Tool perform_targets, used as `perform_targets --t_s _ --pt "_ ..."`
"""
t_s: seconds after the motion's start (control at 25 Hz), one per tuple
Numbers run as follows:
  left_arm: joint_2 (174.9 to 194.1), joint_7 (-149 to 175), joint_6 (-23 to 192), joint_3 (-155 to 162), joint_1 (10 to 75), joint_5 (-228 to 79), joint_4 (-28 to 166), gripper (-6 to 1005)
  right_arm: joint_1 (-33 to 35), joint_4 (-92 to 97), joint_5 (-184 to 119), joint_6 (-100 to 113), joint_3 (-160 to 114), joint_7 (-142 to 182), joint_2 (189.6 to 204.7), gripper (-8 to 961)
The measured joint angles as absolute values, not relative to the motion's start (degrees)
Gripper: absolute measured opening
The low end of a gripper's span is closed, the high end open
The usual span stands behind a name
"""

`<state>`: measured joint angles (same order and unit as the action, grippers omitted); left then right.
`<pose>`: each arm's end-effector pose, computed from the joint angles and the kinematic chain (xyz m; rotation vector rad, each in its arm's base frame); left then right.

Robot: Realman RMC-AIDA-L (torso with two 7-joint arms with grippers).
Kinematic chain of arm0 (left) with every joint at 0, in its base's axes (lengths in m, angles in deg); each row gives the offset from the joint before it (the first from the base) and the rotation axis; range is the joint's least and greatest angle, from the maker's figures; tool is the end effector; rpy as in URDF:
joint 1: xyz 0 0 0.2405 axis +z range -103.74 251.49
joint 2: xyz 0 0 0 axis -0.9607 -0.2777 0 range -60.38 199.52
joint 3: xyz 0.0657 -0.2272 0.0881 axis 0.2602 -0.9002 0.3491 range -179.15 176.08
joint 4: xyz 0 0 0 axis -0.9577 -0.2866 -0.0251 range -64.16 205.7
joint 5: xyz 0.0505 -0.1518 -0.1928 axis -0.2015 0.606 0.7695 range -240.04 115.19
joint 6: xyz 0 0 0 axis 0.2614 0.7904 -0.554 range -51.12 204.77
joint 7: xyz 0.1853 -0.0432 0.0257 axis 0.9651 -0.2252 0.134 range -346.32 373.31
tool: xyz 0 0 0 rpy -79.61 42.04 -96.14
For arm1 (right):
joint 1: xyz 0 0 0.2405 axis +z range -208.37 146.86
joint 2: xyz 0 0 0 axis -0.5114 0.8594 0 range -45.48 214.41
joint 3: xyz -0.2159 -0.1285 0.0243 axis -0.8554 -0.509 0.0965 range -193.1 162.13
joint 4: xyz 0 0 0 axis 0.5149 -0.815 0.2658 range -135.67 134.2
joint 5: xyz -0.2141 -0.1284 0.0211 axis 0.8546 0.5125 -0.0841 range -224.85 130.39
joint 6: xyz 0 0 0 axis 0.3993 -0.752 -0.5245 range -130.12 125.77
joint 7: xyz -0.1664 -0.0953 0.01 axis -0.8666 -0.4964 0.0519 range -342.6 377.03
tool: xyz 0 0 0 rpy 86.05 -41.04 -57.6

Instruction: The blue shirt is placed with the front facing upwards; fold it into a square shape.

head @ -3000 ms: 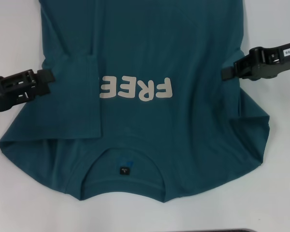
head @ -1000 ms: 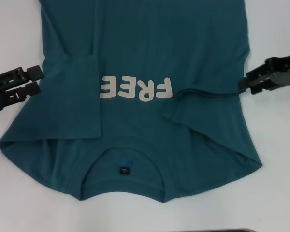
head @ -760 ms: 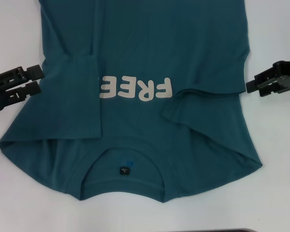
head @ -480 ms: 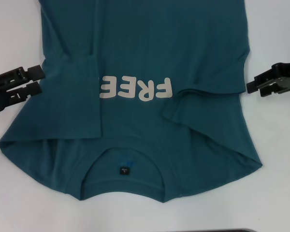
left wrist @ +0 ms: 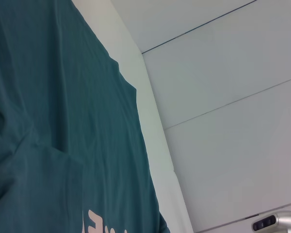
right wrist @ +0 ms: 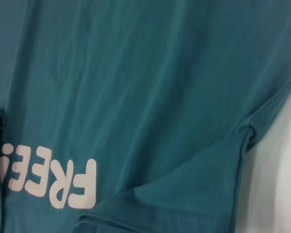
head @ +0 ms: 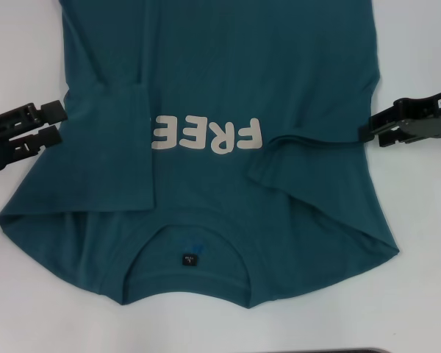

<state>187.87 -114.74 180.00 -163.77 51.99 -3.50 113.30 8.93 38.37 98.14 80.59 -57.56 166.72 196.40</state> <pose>-0.3267 0.3181 0.0322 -2.1117 -1.9064 -1.0763 0.3198 0.4147 -0.0020 -2.1161 1.9247 0.0127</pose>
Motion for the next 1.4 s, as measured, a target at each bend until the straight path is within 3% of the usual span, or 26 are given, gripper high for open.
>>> perform_targets --t_s 0.68,1.08,1.4 --pt "187.96 -114.7 179.9 -163.7 52.0 -3.8 113.3 793 10.2 35.0 93.3 73.5 -57.1 165.8 198.41 571" --pt "187.99 -114.7 179.9 -163.6 51.9 -3.5 112.7 792 8.7 34.9 78.2 73.7 -57.0 160.5 197.47 588" --pt "187.76 -112.7 180.7 -163.4 51.5 -3.4 112.6 793 5.9 34.8 70.5 75.1 -55.4 149.3 197.8 602"
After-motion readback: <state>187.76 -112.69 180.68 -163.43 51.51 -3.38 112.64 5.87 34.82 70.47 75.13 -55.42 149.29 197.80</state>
